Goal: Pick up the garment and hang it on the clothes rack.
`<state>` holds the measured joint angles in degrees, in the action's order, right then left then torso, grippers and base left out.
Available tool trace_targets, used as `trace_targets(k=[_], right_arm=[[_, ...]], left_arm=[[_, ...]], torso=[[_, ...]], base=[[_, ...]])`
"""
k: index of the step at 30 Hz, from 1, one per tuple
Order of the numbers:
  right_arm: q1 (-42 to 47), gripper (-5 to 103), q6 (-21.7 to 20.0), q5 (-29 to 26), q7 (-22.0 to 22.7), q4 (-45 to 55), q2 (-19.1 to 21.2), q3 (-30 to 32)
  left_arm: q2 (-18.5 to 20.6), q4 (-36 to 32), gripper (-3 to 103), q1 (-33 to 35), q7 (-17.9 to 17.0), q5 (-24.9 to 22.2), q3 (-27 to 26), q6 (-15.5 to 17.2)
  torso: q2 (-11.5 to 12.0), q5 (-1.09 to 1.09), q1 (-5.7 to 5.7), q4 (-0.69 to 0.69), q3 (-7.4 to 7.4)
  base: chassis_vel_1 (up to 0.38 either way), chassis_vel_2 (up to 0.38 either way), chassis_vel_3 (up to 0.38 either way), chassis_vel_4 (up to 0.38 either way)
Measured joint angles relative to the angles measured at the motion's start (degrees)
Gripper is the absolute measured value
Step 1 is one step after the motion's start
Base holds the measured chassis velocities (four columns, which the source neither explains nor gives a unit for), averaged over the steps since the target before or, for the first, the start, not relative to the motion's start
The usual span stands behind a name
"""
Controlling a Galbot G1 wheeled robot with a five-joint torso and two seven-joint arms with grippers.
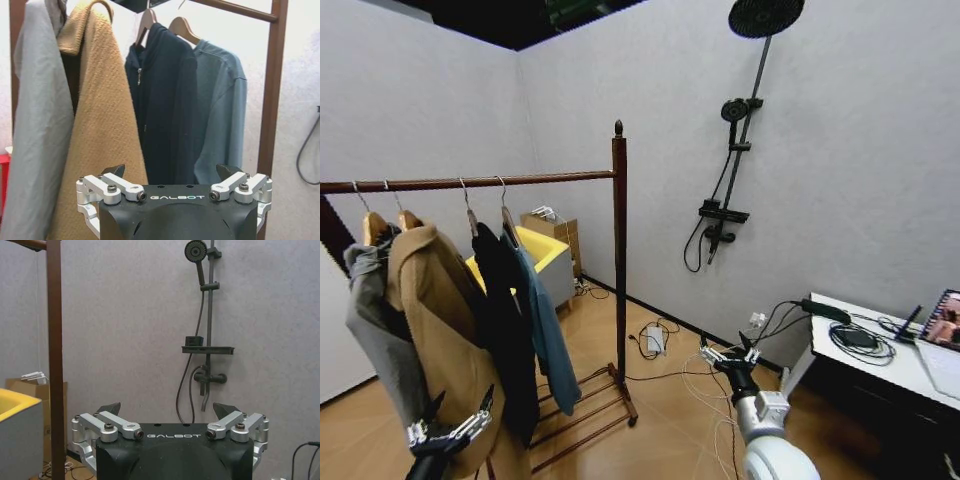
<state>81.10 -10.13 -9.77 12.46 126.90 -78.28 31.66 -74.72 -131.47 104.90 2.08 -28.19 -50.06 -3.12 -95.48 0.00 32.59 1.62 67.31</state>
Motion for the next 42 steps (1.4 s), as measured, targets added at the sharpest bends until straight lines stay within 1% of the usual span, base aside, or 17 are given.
trace_targets(k=[16, 19, 24, 35, 42], right_arm=[[0.58, 100, 0.5, -0.26, 0.08, 0.49, 0.21, 0.57], [0.8, 100, 0.64, -0.27, 0.08, 0.51, 0.23, 0.63], [0.86, 100, 0.76, -0.27, 0.09, 0.51, 0.22, 0.69], [1.28, 100, 0.95, -0.27, 0.15, 0.67, 0.17, 0.82], [1.46, 100, 1.01, -0.26, 0.18, 0.8, 0.0, 0.81]], left_arm=[[0.0, 0.0, 100, 0.0, 0.0, 0.0, 0.0, 0.0], [0.0, 0.0, 100, 0.0, 0.0, 0.0, 0.0, 0.0], [0.0, 0.0, 100, 0.0, 0.0, 0.0, 0.0, 0.0], [0.0, 0.0, 100, 0.0, 0.0, 0.0, 0.0, 0.0], [0.0, 0.0, 100, 0.0, 0.0, 0.0, 0.0, 0.0]], torso=[[0.0, 0.01, 0.0, 0.0, 0.0], [0.0, -0.01, 0.0, 0.02, 0.0], [0.0, 0.01, 0.0, -0.01, 0.0], [0.0, 0.0, 0.0, 0.03, 0.0], [0.0, 0.0, 0.0, -0.01, 0.0]], base=[[-0.034, -0.134, -0.137, -0.032], [-0.054, -0.177, -0.173, -0.079], [-0.068, -0.175, -0.173, -0.064], [-0.071, -0.167, -0.176, -0.076], [0.007, -0.098, -0.102, -0.006]])
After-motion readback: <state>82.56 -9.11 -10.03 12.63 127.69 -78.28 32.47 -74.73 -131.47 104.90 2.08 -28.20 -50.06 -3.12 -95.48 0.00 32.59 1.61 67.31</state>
